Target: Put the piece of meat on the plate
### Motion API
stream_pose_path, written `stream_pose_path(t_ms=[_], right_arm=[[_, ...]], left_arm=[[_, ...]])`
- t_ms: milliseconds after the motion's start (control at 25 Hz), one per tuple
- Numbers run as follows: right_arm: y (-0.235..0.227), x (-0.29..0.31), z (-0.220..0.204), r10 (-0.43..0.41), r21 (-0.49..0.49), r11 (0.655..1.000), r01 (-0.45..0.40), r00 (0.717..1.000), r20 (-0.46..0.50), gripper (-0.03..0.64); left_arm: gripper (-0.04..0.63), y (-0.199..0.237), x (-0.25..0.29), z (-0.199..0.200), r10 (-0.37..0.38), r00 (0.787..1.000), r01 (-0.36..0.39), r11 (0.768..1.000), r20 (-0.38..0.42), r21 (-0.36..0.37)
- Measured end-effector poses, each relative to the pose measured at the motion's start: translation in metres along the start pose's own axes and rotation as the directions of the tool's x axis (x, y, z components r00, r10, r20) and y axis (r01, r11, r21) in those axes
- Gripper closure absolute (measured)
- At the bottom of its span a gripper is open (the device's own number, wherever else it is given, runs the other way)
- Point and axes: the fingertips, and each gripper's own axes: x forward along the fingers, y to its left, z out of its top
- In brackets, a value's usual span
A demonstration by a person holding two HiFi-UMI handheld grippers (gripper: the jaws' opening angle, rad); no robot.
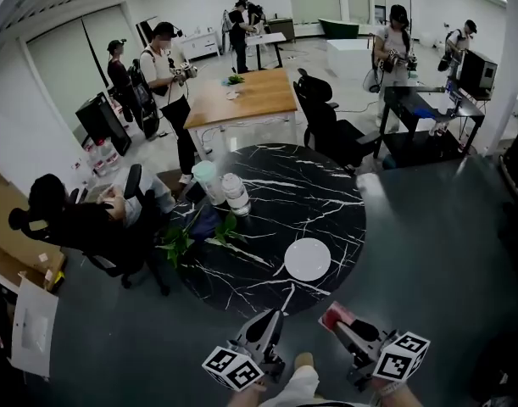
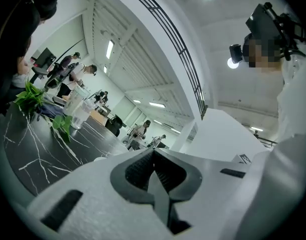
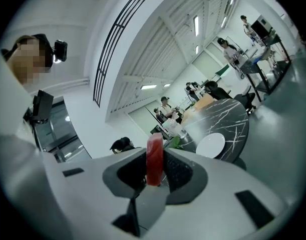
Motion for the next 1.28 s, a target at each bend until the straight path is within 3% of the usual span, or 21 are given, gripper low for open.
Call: stream_pose_path(t_ms=[360,680,960,1280], right_arm=[[-0.024,0.053,0.012,-0.032,-0.008,0.999,0.032,0.999,-0.040,0.523],[-0.059,0.065,0.008,-0.089,0.022,0.996,0.091,0.992,-0.086,0.522],[-0.092,0.096,0.012,-0.079,0.033,0.996,0.086,0.983,-0.163,0.523],[-0.146,0.142,0.001,-0.101,0.037,0.992,0.118,0.943,-0.316,0.523]], left_arm=[[0.586,0.054,0.038,0.014,-0.002,1.000,0.002,1.000,-0.018,-0.013],[0.586,0.078,0.056,0.009,0.018,1.000,-0.019,0.998,-0.024,-0.055],[0.586,0.116,0.066,0.018,0.110,0.994,-0.110,0.992,0.004,-0.065],[0.586,0.156,0.087,0.028,0.189,0.982,-0.188,0.980,0.008,-0.060]])
